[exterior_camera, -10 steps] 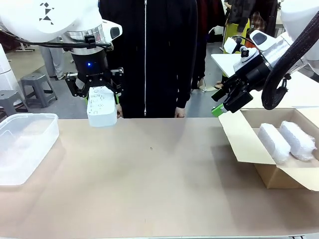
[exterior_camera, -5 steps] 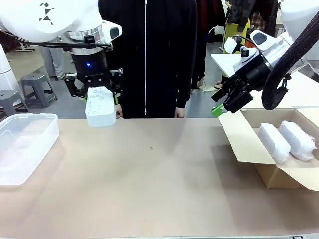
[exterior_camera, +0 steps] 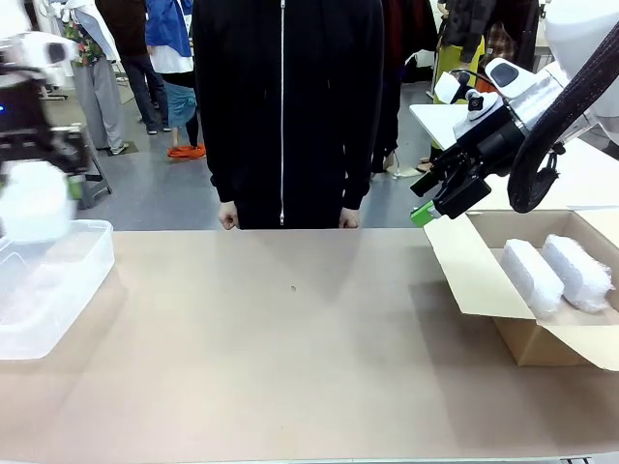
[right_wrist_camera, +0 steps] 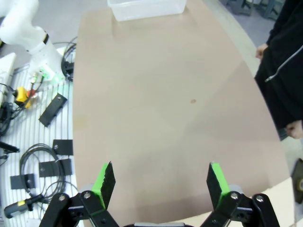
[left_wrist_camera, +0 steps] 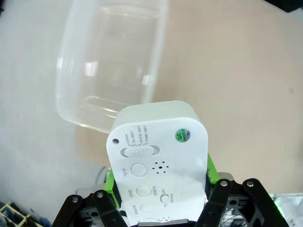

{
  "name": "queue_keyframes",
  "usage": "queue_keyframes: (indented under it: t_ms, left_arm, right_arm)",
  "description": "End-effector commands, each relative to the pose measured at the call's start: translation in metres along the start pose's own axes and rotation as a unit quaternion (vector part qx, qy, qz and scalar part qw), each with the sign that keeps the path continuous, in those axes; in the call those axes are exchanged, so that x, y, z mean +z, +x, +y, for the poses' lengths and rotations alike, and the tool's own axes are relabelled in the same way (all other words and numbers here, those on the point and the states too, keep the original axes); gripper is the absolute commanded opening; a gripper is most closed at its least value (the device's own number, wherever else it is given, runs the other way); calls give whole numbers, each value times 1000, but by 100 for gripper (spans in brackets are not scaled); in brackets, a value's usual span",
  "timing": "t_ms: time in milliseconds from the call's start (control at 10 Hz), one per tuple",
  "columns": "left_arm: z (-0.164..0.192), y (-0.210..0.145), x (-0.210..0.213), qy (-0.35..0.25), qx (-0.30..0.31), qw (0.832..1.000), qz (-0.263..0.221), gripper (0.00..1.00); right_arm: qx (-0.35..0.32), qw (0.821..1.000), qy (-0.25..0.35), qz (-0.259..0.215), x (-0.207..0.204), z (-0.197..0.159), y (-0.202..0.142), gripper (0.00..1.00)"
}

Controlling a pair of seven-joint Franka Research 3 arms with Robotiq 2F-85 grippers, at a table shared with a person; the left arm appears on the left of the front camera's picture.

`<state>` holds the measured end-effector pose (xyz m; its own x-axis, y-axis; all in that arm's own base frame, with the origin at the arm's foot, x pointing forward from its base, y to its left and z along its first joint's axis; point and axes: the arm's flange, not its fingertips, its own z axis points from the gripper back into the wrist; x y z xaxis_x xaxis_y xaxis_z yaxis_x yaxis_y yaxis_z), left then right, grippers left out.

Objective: Separate and place wrapped and unwrapped clocks.
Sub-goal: If the picked Digital clock is wrapped, place it in the Package Box ; if not, place it in the Organizing box.

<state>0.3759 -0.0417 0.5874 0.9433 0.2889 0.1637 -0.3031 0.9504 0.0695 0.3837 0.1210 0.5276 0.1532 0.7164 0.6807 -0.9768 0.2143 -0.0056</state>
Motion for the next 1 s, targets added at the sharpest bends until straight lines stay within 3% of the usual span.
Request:
queue_keyframes:
  t_ms: [0,200,400,500,900]
  left_arm:
    - [55,21,-29,-11,-36,999,-18,78]
    - [87,57,-58,0,-62,997,-53,78]
    - [91,82,-79,35,-102,994,8,78]
    - [100,54,-65,9,-56,998,-24,78]
    - [100,54,-65,9,-56,998,-24,78]
  right_arm:
    - [-1,1000,6,0,0,-1,1,100]
    - [-1,1000,6,0,0,-1,1,100]
    - [-1,1000,6,0,0,-1,1,100]
    - [-1,1000,6,0,0,-1,1,100]
    - [-1,1000,6,0,0,-1,1,100]
